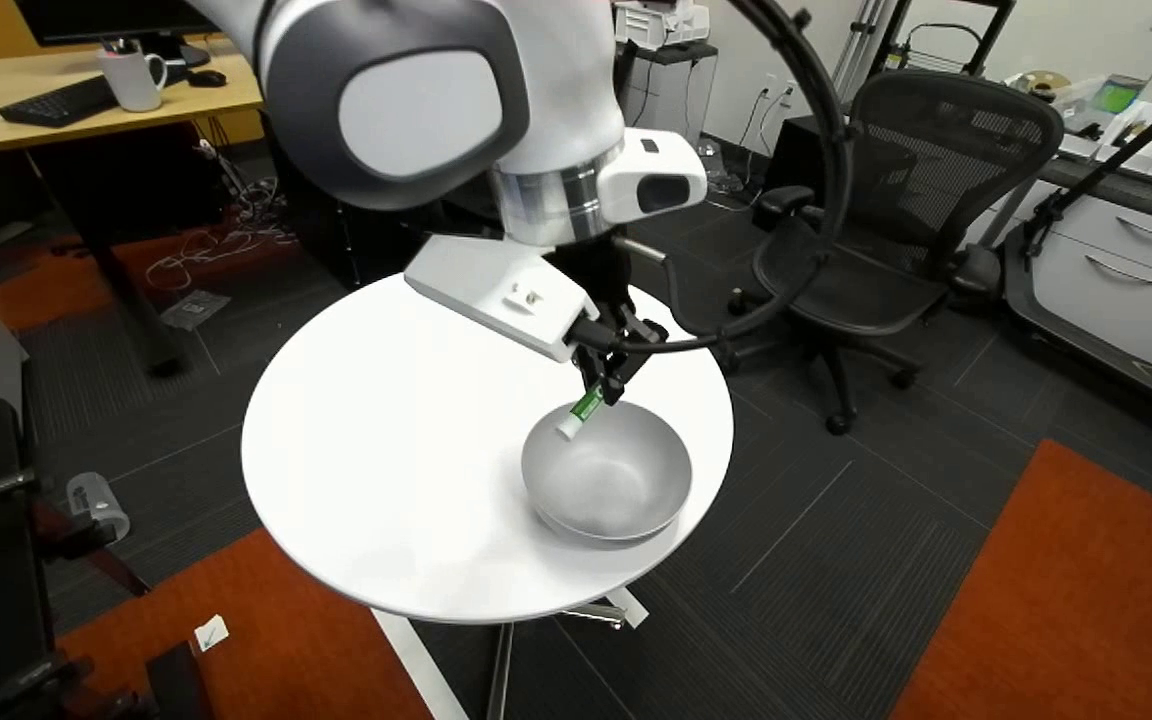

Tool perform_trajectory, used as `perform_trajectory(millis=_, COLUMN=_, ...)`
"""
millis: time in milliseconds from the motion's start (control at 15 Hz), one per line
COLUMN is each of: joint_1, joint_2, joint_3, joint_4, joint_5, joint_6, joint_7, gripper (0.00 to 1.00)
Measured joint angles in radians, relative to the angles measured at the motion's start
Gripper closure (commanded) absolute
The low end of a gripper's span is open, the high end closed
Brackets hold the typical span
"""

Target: Place the green marker inside the grey bowl

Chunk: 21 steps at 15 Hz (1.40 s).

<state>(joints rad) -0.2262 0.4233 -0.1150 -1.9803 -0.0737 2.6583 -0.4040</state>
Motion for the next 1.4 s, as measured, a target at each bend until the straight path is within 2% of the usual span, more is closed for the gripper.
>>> perform_trajectory(millis=67, joint_1=-0.008, joint_2=0.025, joint_3=0.001, joint_4=0.019, joint_5=0.013, joint_6=0.000, joint_7=0.000, gripper=0.56)
perform_trajectory(millis=133, joint_1=-0.015, joint_2=0.045, joint_3=0.002, joint_4=0.036, joint_5=0.023, joint_6=0.000, joint_7=0.000, gripper=0.53)
perform_trajectory(millis=267, joint_1=-0.027, joint_2=0.080, joint_3=0.007, joint_4=0.067, joint_5=0.040, joint_6=-0.002, joint_7=0.001, gripper=0.41)
perform_trajectory(millis=600, joint_1=-0.044, joint_2=0.119, joint_3=0.021, joint_4=0.115, joint_5=0.057, joint_6=-0.009, joint_7=0.009, gripper=0.02)
perform_trajectory(millis=1400, joint_1=-0.051, joint_2=0.125, joint_3=0.027, joint_4=0.130, joint_5=0.058, joint_6=-0.009, joint_7=0.036, gripper=0.00)
